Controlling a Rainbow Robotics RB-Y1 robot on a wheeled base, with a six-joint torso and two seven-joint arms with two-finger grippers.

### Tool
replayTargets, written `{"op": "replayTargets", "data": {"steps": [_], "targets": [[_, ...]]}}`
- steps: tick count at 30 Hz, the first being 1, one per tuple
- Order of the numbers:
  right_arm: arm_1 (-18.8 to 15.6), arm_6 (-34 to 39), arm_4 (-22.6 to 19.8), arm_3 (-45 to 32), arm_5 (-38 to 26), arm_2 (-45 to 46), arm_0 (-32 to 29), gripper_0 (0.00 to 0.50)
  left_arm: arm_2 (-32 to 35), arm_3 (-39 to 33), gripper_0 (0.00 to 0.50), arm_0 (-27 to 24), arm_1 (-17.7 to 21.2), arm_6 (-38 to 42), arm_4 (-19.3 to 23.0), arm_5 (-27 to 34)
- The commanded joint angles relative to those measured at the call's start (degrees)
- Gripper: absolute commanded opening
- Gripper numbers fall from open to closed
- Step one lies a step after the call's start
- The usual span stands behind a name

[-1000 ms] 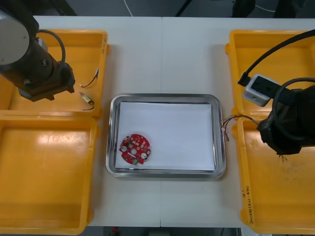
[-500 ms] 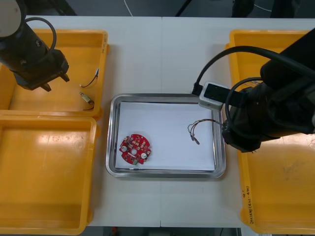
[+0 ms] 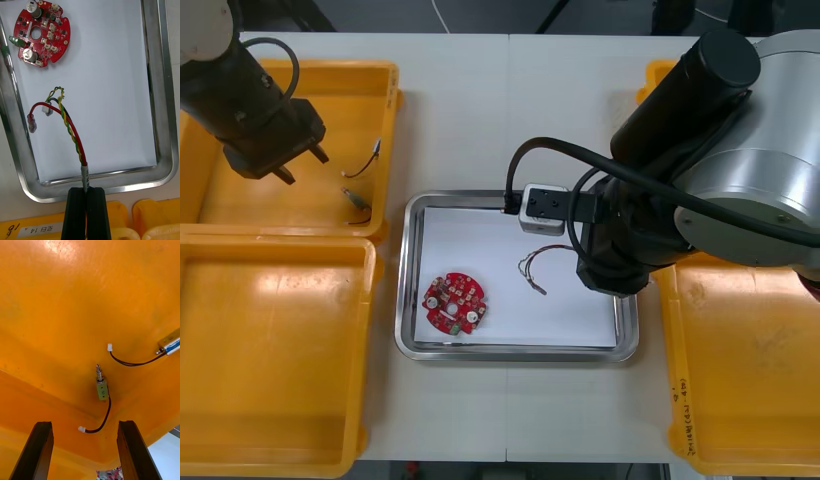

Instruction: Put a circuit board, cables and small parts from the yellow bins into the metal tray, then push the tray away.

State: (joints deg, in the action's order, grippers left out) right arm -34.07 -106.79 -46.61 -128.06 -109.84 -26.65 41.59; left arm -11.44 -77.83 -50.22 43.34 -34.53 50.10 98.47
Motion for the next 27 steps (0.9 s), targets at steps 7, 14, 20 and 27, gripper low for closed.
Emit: {"op": "replayTargets", "data": {"steps": [7,14,20,27], "targets": [[3.3,-10.3,6.9,3.9,-0.2,-6.1,1.2,0.000,-5.7,8.3,0.500,-5.5,0.1,2.5,2.2,-5.7],[3.2,-10.3,9.5,6.9,4.7,-9.3,-1.0,0.000,-7.5,11.7,0.500,-7.2,-1.7,2.7,2.6,-7.9],[3.4,-10.8,8.3,10.5,8.5,-10.3,-2.7,0.000,-7.5,13.5,0.500,-7.2,-3.3,2.5,3.5,-8.6],[3.4,-10.9,10.8,11.9,12.5,-13.7,-4.1,0.000,-9.2,13.6,0.500,-7.2,-4.1,2.8,4.3,-9.9]]}}
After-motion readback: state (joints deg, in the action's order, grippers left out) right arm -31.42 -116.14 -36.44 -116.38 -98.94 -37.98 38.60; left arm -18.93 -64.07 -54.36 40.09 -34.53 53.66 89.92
